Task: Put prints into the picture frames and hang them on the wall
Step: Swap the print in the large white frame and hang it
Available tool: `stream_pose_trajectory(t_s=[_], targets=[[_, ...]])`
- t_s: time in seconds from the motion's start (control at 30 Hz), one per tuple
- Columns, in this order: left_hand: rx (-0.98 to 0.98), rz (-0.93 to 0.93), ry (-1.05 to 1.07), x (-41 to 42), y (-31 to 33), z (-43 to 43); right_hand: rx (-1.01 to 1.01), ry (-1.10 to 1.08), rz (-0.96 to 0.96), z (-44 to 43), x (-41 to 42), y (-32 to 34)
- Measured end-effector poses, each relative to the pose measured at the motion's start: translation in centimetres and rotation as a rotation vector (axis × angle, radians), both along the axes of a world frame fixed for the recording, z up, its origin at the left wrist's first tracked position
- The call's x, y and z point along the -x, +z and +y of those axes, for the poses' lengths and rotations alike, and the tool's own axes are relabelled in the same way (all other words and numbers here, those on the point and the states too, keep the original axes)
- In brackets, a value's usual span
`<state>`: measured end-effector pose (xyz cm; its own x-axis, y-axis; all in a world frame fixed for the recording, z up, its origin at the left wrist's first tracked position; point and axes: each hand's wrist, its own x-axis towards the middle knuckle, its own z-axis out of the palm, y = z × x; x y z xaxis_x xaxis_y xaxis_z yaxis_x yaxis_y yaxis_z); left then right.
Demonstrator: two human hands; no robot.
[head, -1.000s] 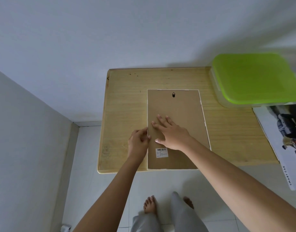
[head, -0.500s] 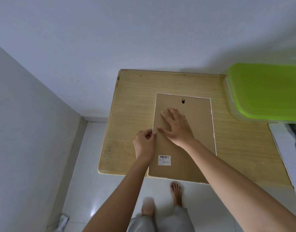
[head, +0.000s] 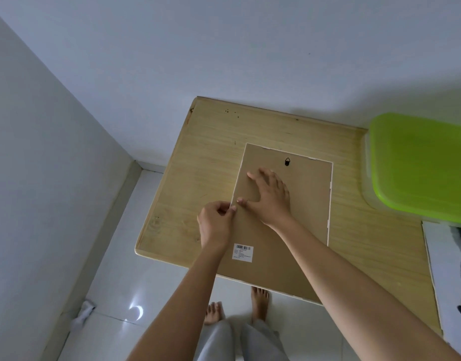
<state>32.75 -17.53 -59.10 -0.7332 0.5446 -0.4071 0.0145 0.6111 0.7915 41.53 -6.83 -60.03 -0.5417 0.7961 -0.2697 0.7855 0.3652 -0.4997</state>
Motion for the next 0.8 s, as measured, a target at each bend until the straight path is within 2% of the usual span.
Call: stream_pose_trajectory(t_s=[0.23, 0.37, 0.57, 0.8], targets=[[0.058, 0.054, -0.029, -0.4, 0.6, 0.4, 0.021, -0.019, -0.055, 0.7, 0.7, 1.0], [0.007, -0.010, 0.067, -0.5, 0.4, 0.1, -0.032, 0.023, -0.107, 0.8, 0.5, 1.3], [-0.013, -0.081, 0.179, -1.3, 0.8, 0.3, -0.049, -0.038, -0.031, 0.5, 0.7, 0.8], [-0.006, -0.057, 0.208, -1.4, 0.7, 0.3, -0.019, -0.063, 0.017, 1.1, 0.5, 0.3]])
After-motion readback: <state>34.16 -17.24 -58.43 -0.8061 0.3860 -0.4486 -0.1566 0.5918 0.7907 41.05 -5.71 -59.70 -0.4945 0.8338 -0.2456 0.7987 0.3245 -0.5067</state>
